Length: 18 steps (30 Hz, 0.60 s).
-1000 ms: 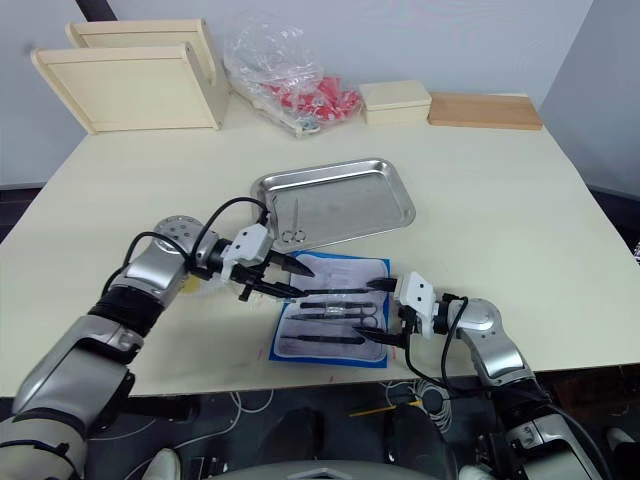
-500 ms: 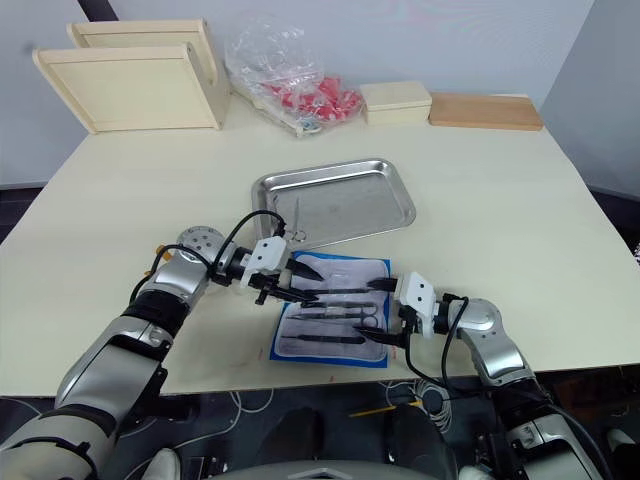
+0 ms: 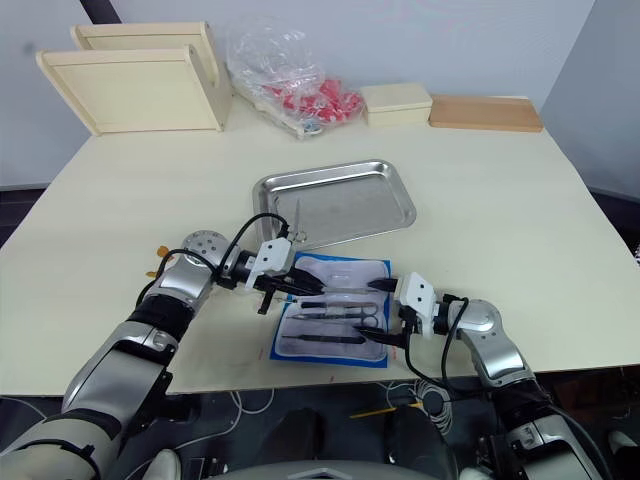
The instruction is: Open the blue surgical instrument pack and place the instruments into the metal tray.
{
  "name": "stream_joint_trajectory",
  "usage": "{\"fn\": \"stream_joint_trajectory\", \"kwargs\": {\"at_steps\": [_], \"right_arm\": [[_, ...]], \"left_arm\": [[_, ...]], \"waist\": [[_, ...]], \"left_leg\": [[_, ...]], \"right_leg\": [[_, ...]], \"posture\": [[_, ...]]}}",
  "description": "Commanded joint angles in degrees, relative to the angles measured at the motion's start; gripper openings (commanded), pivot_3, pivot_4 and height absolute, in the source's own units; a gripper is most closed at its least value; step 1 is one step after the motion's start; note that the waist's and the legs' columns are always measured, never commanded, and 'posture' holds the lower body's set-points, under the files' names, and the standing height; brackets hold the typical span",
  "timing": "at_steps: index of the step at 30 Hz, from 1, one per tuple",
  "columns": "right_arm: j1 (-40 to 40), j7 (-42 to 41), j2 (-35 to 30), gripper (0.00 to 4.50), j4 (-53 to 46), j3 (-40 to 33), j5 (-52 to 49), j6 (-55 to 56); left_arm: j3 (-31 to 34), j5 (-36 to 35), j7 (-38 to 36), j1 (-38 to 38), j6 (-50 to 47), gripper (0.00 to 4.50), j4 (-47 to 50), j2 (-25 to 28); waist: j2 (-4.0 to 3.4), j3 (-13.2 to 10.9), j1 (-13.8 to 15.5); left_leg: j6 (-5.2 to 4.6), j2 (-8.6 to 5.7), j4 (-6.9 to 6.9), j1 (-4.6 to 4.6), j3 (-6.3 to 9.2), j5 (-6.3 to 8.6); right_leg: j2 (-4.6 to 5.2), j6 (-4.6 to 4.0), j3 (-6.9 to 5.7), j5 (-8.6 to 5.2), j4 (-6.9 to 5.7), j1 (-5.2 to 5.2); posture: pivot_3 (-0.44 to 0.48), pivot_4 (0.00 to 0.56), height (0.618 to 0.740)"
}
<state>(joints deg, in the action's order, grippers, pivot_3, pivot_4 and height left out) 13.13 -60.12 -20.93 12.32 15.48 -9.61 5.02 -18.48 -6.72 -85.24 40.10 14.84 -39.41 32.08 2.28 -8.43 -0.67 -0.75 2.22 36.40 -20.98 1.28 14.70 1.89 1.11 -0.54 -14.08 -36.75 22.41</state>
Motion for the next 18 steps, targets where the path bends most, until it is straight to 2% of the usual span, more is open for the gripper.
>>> {"fn": "stream_joint_trajectory", "kwargs": {"at_steps": [1, 12, 18], "right_arm": [[-3.8, 0.1, -1.1, 4.5, 6.3, 3.2, 3.6, -3.5], [-3.5, 0.2, -0.8, 4.5, 6.7, 3.3, 3.8, -3.4], [-3.5, 0.4, -0.6, 4.5, 6.7, 3.3, 3.8, -3.3]], "left_arm": [[0.1, 1.1, -1.1, -0.5, -2.2, 0.06, 2.5, 0.9], [-1.4, 4.3, -4.2, 3.6, -11.7, 0.06, 11.0, 3.5], [-2.7, 5.7, -4.7, 3.7, -19.6, 0.06, 18.7, 5.7]], "waist": [[0.0, 0.0, 0.0], [0.0, 0.0, 0.0], [-0.01, 0.0, 0.0]], "left_leg": [[0.0, 0.0, 0.0, 0.0, 0.0, 0.0], [0.0, -0.01, 0.0, -0.02, -0.01, 0.0], [0.0, -0.01, 0.0, -0.02, 0.0, 0.0]], "right_leg": [[0.0, 0.0, 0.0, 0.0, 0.0, 0.0], [-0.03, 0.0, 0.0, 0.0, 0.0, 0.01], [-0.03, 0.0, 0.02, 0.0, 0.0, 0.01]], "posture": [[0.0, 0.15, 0.74], [0.0, 0.15, 0.74], [0.0, 0.15, 0.74]]}}
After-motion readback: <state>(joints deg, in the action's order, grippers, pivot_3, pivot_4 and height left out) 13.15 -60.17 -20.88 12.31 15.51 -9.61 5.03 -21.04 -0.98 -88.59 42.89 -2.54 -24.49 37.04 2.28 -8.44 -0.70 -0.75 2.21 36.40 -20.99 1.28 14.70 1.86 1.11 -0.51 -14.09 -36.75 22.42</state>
